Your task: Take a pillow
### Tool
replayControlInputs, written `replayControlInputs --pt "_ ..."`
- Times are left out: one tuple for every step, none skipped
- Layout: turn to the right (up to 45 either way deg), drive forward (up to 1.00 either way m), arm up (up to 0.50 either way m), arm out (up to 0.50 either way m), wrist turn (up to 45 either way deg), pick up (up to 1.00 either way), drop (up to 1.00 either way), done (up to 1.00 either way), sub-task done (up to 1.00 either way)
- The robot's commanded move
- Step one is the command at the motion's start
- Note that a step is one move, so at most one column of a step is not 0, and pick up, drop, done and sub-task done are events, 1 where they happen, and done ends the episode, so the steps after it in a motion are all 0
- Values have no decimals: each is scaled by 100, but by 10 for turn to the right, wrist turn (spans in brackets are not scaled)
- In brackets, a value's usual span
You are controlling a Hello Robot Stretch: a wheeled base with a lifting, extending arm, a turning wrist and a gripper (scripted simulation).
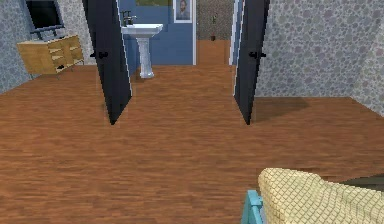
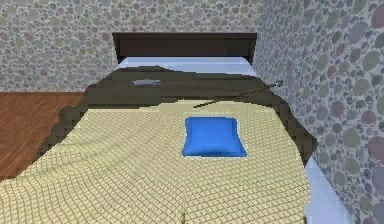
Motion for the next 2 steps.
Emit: replayControlInputs --pt "0 0 0 48 0 0 0 0 0" --pt "0 0 0 0 450 0 0 0 0"
